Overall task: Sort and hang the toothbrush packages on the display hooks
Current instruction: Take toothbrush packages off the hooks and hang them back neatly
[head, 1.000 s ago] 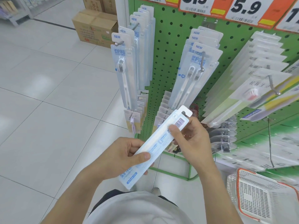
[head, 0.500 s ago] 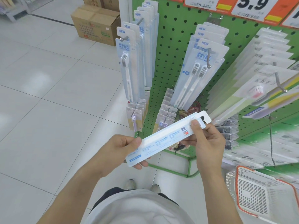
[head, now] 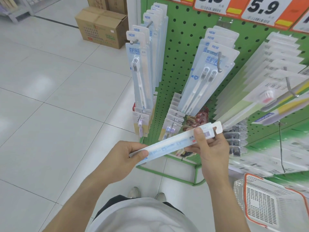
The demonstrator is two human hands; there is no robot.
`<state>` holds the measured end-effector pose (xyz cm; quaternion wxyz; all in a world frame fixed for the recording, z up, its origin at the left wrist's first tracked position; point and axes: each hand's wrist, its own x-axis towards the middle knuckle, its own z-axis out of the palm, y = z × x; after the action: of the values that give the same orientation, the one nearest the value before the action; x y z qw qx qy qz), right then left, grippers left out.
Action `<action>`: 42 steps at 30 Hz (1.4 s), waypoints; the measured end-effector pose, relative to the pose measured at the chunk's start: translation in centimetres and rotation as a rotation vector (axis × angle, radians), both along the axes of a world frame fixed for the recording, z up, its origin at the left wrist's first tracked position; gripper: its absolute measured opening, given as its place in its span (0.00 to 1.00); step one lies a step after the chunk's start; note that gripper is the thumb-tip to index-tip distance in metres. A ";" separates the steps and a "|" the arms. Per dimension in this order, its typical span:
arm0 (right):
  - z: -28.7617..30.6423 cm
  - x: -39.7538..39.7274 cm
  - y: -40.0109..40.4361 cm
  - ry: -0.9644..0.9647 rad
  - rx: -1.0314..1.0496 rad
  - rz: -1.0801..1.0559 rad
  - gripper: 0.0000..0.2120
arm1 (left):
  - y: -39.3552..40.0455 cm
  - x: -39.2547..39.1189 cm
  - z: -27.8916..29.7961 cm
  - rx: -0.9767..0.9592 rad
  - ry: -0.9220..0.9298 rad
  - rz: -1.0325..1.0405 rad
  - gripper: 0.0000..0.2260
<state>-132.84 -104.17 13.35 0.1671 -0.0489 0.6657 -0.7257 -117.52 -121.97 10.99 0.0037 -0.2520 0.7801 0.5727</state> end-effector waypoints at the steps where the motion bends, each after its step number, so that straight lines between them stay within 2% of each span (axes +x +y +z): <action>1: 0.1 0.2 -0.1 0.004 -0.006 0.014 0.22 | 0.1 -0.1 -0.1 -0.087 -0.018 0.021 0.11; 4: 0.3 1.0 -0.7 -0.015 -0.023 0.007 0.27 | 0.5 -0.1 -0.4 -0.219 -0.044 0.018 0.14; 7: 0.3 1.4 -1.3 -0.044 -0.030 -0.025 0.23 | 1.0 0.1 -0.7 -0.283 -0.013 -0.035 0.16; 10: 0.2 1.2 -1.2 -0.070 -0.052 0.018 0.24 | 1.2 0.3 -0.3 -0.112 -0.055 -0.078 0.07; 13: -0.2 0.7 -0.5 -0.091 -0.113 0.163 0.30 | 0.6 0.1 -0.8 0.089 -0.051 -0.067 0.14; 15: -0.4 0.5 -0.2 -0.095 -0.137 0.276 0.32 | 0.3 -0.2 -1.0 0.100 -0.026 -0.053 0.11; 19: -0.8 0.8 -0.3 -0.062 -0.173 0.430 0.21 | 0.6 -0.6 -1.5 0.150 -0.035 -0.182 0.10; 23: -0.5 1.3 -0.6 -0.038 -0.176 0.420 0.17 | 1.5 -0.6 -1.6 0.310 0.051 -0.288 0.10; 25: -0.2 1.3 -0.7 -0.015 -0.173 0.390 0.15 | 1.6 -0.7 -1.7 0.333 0.076 -0.250 0.10; 29: 0.6 1.1 -1.6 0.122 -0.092 0.326 0.11 | 1.1 -1.3 -1.5 0.260 0.108 -0.135 0.11; 33: 2.4 1.1 -3.2 0.209 -0.063 0.336 0.06 | 0.3 -1.9 -0.9 0.255 0.141 -0.109 0.13; 36: 4.0 1.1 -4.7 0.329 -0.015 0.360 0.05 | -0.3 -2.6 0.7 0.243 0.194 -0.035 0.10; 39: 5.7 1.2 -6.1 0.417 -0.012 0.348 0.07 | -1.3 -3.5 3.3 0.298 0.345 0.198 0.14; 42: 7.5 1.2 -7.4 0.482 -0.018 0.366 0.07 | -3.2 -4.3 5.3 0.297 0.510 0.467 0.13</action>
<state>-131.63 -111.55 20.84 0.1317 -0.3403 0.6597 -0.6570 -121.86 -125.12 16.27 -0.2847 -0.2691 0.5861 0.7092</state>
